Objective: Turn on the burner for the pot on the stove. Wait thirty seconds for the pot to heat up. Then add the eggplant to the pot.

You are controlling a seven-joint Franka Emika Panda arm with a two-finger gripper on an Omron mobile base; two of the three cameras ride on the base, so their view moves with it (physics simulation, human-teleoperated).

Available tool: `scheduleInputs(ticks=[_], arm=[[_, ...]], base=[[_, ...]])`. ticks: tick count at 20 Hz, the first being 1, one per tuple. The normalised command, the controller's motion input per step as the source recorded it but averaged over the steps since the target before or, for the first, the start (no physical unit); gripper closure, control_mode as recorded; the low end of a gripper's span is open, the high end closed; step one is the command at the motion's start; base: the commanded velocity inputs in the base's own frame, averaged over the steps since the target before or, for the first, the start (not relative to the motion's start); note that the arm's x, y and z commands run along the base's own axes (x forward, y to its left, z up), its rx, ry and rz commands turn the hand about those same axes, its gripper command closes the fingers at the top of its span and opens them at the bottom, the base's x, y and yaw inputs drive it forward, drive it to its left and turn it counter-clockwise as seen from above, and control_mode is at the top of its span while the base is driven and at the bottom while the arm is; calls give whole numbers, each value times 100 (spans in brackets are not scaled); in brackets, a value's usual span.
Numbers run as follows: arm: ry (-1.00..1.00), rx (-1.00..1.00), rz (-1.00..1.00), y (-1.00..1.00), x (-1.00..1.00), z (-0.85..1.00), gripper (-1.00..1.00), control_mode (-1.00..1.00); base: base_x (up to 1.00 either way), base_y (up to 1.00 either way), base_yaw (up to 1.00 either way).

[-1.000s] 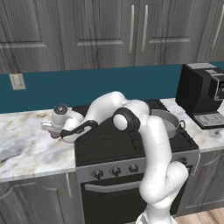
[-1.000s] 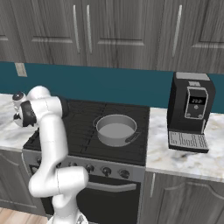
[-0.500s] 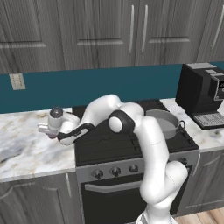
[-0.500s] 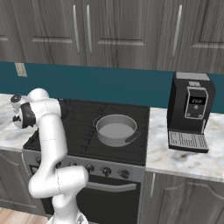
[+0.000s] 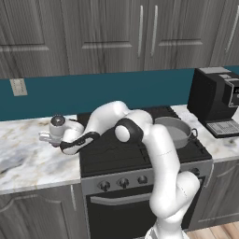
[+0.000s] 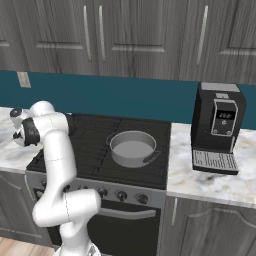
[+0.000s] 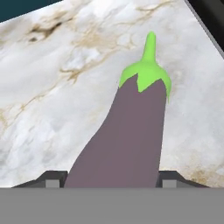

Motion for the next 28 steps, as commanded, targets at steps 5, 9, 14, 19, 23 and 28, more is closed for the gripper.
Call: scheduleInputs(ticks=[5,9,14,19,23,28], arm=[[-8,0,0,0,-2,22,100,-100],[-26,0,-1,-2,-21,67,100,-100],[-16,0,-10,-29,-46,50,100,-100],[-2,0,-20,-81,-78,4,100,-100],[0,2,-26,-100,-83,12,100,-100],[0,15,-30,-72,-39,82,100,-100]], base=[[0,0,0],[0,0,0],[0,0,0],[0,0,0],[0,0,0],[0,0,0]])
